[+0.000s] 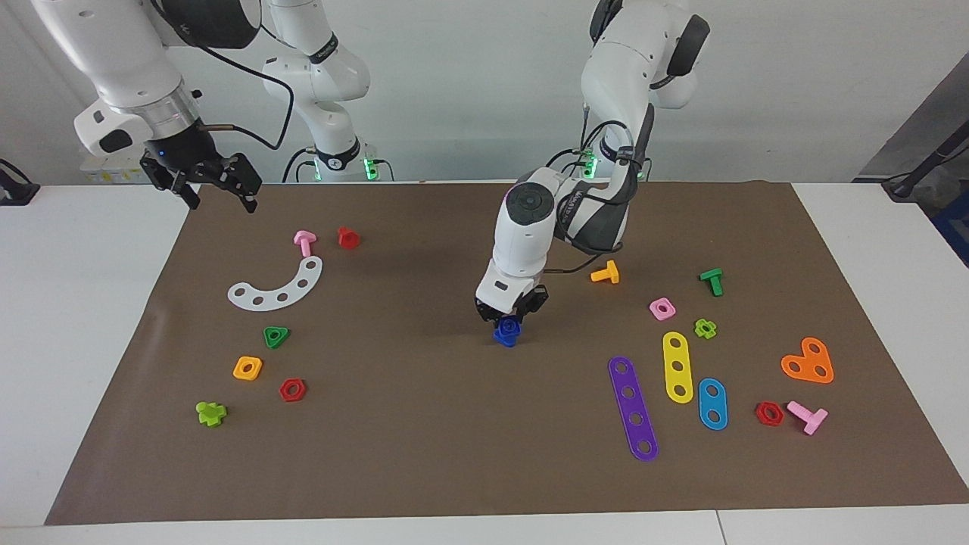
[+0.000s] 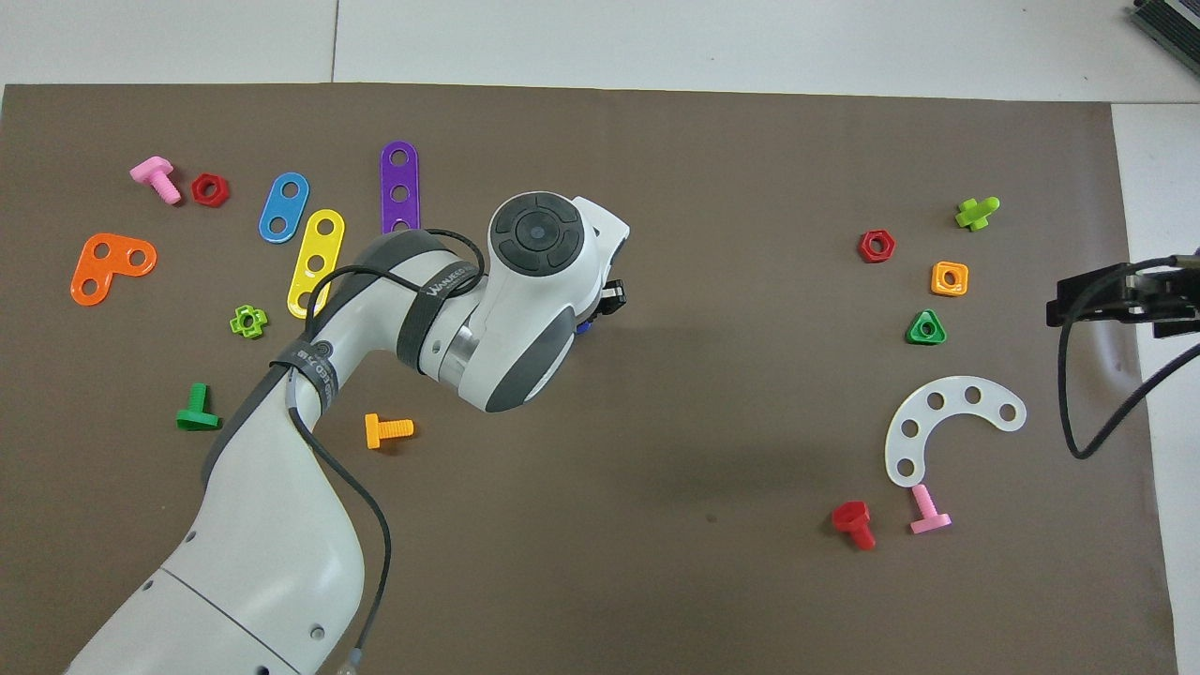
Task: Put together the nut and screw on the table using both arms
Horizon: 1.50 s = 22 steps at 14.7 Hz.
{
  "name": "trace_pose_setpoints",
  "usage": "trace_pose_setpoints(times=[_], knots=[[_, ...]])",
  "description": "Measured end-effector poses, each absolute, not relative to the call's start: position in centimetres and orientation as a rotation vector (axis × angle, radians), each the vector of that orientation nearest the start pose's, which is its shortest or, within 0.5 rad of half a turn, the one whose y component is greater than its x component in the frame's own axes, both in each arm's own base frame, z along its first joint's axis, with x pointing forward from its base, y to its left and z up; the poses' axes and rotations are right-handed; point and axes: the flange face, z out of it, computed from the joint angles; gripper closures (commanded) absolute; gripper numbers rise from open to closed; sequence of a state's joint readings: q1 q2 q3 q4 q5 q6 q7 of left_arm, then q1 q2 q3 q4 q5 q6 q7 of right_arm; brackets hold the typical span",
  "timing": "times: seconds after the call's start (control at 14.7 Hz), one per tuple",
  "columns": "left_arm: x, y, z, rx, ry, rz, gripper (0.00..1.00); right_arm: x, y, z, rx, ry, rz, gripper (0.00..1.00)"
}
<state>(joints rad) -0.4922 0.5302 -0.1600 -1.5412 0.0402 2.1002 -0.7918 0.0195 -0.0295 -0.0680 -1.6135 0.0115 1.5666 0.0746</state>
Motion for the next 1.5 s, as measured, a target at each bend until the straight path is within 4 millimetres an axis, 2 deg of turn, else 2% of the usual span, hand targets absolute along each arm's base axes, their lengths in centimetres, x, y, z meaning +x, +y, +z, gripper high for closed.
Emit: trace_pose_setpoints(times=[0.61, 1.5], knots=[[56.93, -40.57, 35.71, -3.187, -0.252, 0.032, 0.79, 54.37, -2.57, 62.02, -3.122, 0.192, 0.028, 0.00], [57.12, -40.35, 35.09, -3.190, -0.264, 0.023, 0.79, 54.37, -2.57, 62.02, -3.122, 0.192, 0.028, 0.00]])
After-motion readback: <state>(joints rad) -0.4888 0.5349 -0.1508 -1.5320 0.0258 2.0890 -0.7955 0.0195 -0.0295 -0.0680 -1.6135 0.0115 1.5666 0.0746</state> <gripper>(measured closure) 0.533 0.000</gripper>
